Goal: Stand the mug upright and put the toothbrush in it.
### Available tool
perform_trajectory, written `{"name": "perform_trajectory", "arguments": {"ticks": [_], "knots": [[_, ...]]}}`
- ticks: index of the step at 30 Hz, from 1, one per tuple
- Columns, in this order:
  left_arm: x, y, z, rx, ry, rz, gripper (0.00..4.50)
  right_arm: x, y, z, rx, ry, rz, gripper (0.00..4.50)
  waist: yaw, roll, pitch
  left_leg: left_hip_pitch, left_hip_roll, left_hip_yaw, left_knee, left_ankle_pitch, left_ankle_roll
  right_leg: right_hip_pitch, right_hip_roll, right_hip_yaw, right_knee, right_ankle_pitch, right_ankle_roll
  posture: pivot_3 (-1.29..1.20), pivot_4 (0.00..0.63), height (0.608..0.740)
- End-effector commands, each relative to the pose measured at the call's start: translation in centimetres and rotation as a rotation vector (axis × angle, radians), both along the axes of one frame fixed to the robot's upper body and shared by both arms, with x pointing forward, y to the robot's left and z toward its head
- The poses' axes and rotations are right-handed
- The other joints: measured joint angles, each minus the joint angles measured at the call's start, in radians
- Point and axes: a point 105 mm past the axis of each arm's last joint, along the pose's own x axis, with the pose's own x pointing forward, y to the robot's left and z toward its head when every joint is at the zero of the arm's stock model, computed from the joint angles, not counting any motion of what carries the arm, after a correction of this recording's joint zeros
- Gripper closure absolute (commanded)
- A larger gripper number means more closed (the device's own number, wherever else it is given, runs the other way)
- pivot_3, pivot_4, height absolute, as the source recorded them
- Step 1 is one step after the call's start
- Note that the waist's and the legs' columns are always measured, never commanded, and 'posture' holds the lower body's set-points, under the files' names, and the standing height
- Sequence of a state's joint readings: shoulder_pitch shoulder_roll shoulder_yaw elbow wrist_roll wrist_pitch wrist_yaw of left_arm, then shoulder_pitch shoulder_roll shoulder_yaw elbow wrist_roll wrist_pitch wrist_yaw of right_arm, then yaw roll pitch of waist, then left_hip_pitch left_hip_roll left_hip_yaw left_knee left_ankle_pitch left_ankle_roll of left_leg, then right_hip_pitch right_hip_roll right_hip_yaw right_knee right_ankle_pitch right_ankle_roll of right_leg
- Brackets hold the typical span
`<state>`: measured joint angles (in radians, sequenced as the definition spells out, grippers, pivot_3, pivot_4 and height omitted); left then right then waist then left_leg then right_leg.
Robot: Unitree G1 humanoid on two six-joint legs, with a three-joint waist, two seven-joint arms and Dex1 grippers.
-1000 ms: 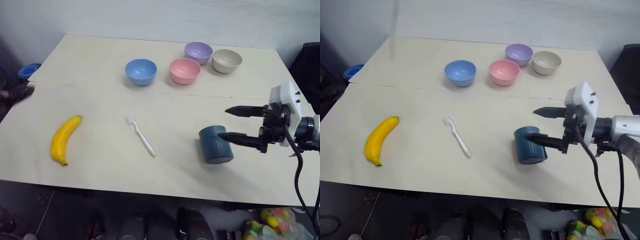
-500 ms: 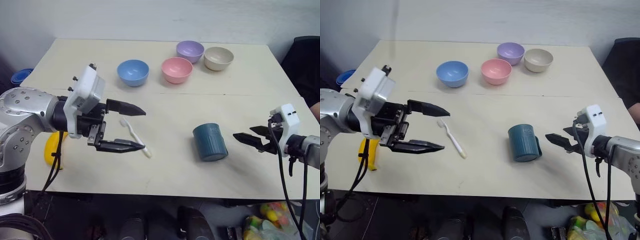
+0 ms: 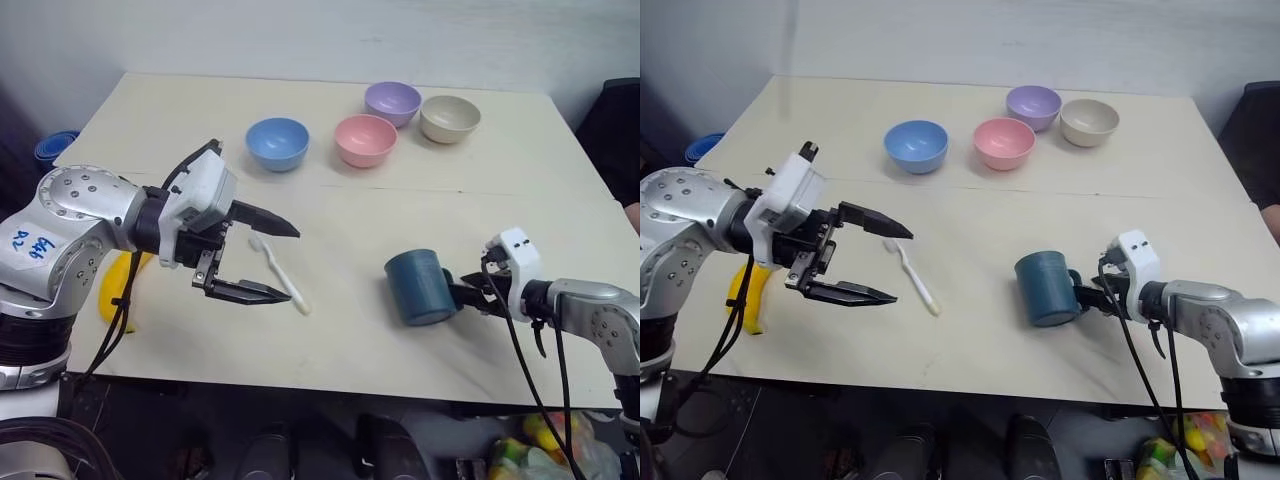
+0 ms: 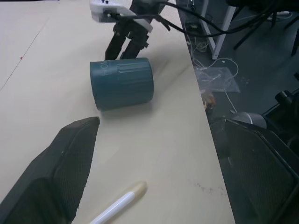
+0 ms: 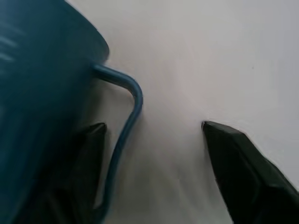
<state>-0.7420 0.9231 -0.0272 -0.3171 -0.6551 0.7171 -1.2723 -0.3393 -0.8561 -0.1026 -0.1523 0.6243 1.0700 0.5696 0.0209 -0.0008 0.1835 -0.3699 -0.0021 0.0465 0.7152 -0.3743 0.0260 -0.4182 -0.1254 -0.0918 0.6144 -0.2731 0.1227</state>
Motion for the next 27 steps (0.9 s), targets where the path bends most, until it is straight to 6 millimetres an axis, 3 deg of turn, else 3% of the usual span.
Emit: {"name": "perform_trajectory", "arguments": {"ticks": [1,8,11,14,17,20,27], "knots": [[-0.3,-0.1,1.0,0.001,-0.058,-0.005,0.0,-0.3,-0.4,-1.3,-0.079,0.032,0.032,2.26,0.0,0.0,0.0,0.0,0.0,0.0,0.0,0.0,0.0,0.0,0.0,0.0,0.0,0.0,0.0,0.0,0.15,0.74],[-0.4,0.1,0.9,-0.004,-0.055,0.018,0.0,-0.4,0.2,-1.4,-0.087,0.019,0.082,4.47,0.0,0.0,0.0,0.0,0.001,0.0,0.0,0.0,0.0,0.0,0.0,0.0,0.0,0.0,0.0,0.0,0.15,0.74],[-0.3,0.2,0.8,-0.01,-0.052,0.035,0.0,0.4,0.4,-0.4,-0.088,-0.057,0.078,4.47,0.0,-0.001,-0.001,0.002,0.002,-0.002,0.0,0.0,0.0,0.003,0.0,-0.002,-0.002,0.0,0.0,0.0,0.15,0.74],[0.1,0.5,0.7,-0.04,-0.038,0.08,0.0,3.2,1.4,4.3,-0.059,-0.406,0.028,4.47,-0.004,-0.003,-0.001,0.002,0.002,-0.003,0.0,0.0,0.0,0.005,0.0,-0.002,-0.002,0.0,0.001,0.0,0.15,0.74],[0.3,0.8,0.7,-0.075,-0.019,0.126,0.0,4.0,3.5,7.2,0.145,-0.549,-0.015,4.47,-0.018,0.001,0.001,0.002,0.002,-0.003,0.0,0.0,0.0,0.004,0.0,-0.001,-0.001,0.001,0.001,0.0,0.15,0.74],[0.3,1.7,0.8,-0.086,-0.01,0.168,0.0,3.9,7.1,7.9,0.256,-0.629,0.042,4.47,-0.023,0.001,0.001,0.001,0.003,-0.003,-0.002,0.0,-0.002,0.001,0.001,-0.002,-0.001,0.0,0.0,0.0,0.15,0.74],[1.1,4.9,2.1,-0.09,-0.026,0.334,0.0,6.7,15.2,7.3,0.408,-0.789,0.015,4.47,-0.044,0.003,0.002,0.001,0.002,-0.003,-0.002,0.0,-0.003,0.0,0.004,-0.001,-0.001,0.0,0.0,0.0,0.15,0.74]]}}
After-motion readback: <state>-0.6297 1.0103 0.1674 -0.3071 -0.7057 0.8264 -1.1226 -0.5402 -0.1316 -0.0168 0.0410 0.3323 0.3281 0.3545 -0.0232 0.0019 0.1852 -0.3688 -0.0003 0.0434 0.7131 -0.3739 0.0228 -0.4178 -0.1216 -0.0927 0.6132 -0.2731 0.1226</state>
